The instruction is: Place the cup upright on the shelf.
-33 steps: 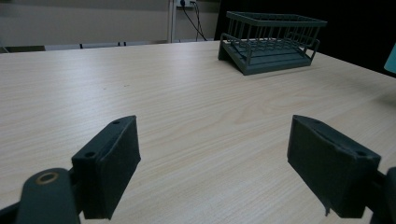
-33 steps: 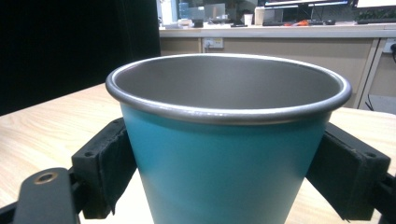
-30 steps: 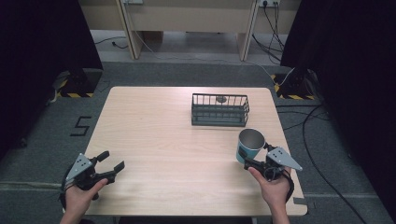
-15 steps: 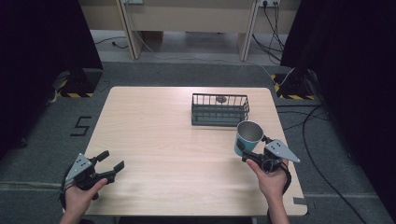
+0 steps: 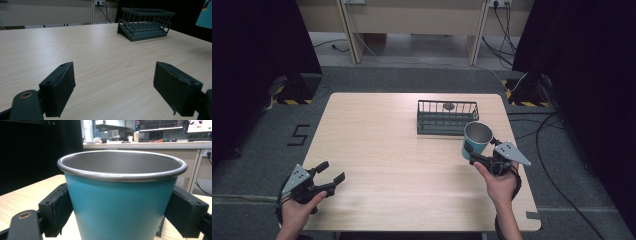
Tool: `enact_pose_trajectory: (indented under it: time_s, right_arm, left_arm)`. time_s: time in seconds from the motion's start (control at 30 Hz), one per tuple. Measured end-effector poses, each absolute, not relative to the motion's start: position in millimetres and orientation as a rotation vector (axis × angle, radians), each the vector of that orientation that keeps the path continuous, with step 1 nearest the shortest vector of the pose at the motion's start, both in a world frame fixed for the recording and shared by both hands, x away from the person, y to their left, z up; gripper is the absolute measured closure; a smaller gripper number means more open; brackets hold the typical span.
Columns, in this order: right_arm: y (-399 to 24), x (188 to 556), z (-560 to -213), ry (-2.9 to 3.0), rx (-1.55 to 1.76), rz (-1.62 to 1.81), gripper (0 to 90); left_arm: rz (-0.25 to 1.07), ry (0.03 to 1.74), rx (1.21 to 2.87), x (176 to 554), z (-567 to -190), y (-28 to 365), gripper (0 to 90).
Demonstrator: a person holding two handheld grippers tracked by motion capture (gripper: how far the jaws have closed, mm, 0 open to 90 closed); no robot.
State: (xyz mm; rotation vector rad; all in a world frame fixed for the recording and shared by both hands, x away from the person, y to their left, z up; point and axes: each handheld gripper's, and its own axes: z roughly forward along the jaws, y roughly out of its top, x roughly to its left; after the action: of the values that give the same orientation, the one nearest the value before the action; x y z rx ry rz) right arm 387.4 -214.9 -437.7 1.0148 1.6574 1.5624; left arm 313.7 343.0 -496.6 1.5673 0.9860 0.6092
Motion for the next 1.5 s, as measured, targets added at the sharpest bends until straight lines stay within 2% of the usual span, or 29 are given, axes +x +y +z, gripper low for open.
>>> enact_pose_trajectory:
  time_s: [1.5]
  right_arm:
    - [-192,453,-413,1.635,1.032,1.556,16.1]
  left_arm:
    - [0.611,0.975,1.569,313,-496,343,16.8]
